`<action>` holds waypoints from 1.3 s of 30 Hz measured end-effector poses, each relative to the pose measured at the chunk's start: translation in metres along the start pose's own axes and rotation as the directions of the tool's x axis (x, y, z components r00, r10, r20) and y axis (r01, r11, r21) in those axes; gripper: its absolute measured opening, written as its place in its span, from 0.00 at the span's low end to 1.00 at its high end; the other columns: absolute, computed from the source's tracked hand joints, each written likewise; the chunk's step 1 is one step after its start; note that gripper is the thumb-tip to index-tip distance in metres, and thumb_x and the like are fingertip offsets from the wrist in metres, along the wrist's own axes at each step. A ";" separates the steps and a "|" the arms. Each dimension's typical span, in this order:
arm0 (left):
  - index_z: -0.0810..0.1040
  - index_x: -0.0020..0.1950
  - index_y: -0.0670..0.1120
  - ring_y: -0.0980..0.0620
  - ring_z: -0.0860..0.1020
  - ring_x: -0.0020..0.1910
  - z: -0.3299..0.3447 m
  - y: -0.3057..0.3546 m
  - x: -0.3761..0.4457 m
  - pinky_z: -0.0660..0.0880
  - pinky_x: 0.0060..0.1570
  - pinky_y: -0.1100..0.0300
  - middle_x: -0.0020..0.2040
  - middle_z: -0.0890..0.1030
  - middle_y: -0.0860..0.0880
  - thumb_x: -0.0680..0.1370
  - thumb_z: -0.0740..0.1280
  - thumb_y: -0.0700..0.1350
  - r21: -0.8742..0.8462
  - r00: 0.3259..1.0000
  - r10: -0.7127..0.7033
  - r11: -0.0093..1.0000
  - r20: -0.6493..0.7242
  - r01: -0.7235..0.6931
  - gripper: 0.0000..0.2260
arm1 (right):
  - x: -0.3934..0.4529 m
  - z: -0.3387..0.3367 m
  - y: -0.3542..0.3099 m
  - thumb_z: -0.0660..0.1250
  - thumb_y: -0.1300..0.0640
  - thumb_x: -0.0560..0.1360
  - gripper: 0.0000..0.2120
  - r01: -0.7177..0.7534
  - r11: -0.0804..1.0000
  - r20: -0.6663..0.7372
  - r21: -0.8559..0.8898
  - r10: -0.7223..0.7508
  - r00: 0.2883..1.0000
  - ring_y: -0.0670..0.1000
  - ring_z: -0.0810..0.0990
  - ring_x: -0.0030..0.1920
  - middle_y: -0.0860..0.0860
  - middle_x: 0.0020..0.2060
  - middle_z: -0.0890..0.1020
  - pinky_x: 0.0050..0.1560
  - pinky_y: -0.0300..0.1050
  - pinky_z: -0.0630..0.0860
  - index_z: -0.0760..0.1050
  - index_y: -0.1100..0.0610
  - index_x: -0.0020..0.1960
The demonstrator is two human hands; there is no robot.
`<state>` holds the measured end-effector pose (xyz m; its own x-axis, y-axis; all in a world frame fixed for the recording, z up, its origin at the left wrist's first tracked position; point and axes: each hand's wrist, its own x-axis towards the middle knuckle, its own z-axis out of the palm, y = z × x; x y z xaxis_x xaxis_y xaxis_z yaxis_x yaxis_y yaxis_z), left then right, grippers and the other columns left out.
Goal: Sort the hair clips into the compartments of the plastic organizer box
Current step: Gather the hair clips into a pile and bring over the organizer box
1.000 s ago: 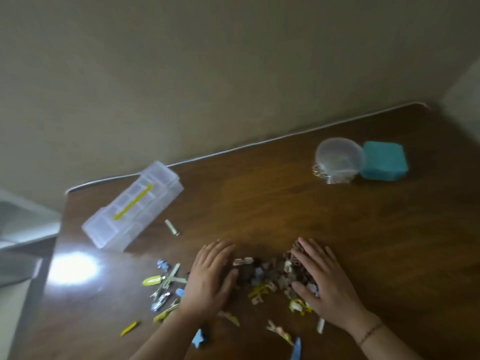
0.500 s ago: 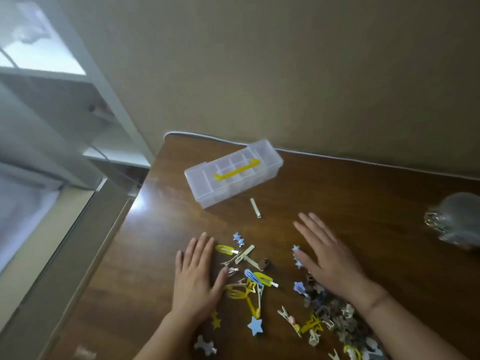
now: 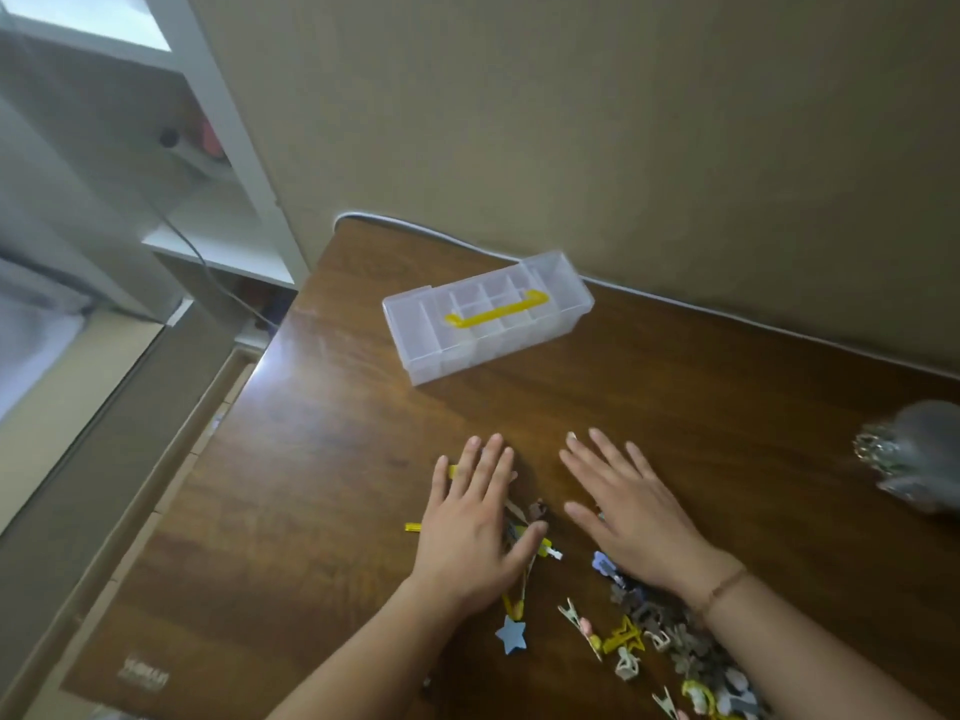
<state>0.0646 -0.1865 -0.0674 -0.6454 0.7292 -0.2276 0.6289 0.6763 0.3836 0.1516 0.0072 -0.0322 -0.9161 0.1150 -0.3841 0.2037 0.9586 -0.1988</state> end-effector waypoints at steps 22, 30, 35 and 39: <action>0.80 0.55 0.48 0.53 0.75 0.67 -0.027 -0.091 -0.007 0.71 0.69 0.46 0.65 0.79 0.50 0.76 0.58 0.38 -0.742 0.762 -0.444 0.667 -0.472 -0.070 0.14 | -0.025 0.099 -0.187 0.55 0.39 0.73 0.28 0.310 0.949 -0.170 -0.061 -0.316 0.933 0.56 0.61 0.75 0.48 0.74 0.67 0.69 0.63 0.53 0.67 0.44 0.71; 0.82 0.55 0.45 0.45 0.74 0.68 0.001 -0.075 -0.014 0.69 0.65 0.37 0.70 0.75 0.47 0.79 0.61 0.48 -0.474 0.833 -0.181 0.874 -0.523 -0.108 0.13 | -0.032 0.094 -0.136 0.67 0.50 0.68 0.36 0.183 0.969 -0.051 -0.168 -0.194 0.980 0.58 0.56 0.77 0.49 0.75 0.65 0.71 0.66 0.45 0.63 0.48 0.74; 0.81 0.59 0.49 0.45 0.68 0.74 0.015 -0.032 -0.015 0.62 0.72 0.40 0.74 0.72 0.50 0.79 0.60 0.52 -0.340 0.915 0.032 0.922 -0.403 -0.182 0.15 | -0.062 0.092 -0.099 0.57 0.53 0.70 0.32 -0.015 0.992 -0.121 -0.123 0.000 0.993 0.58 0.55 0.77 0.51 0.75 0.66 0.71 0.65 0.49 0.64 0.51 0.75; 0.71 0.72 0.54 0.53 0.53 0.80 0.022 -0.002 -0.008 0.52 0.77 0.45 0.80 0.59 0.54 0.80 0.57 0.59 -0.253 0.953 0.198 0.933 -0.230 -0.255 0.22 | -0.091 0.085 -0.081 0.52 0.45 0.81 0.26 -0.104 0.994 -0.263 -0.013 0.097 0.960 0.56 0.50 0.79 0.49 0.78 0.59 0.72 0.62 0.51 0.59 0.48 0.77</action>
<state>0.0782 -0.1918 -0.0864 -0.5902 0.8046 0.0653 0.6420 0.4187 0.6422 0.2481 -0.1031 -0.0582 -0.9505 0.2719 -0.1504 0.2933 0.9448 -0.1461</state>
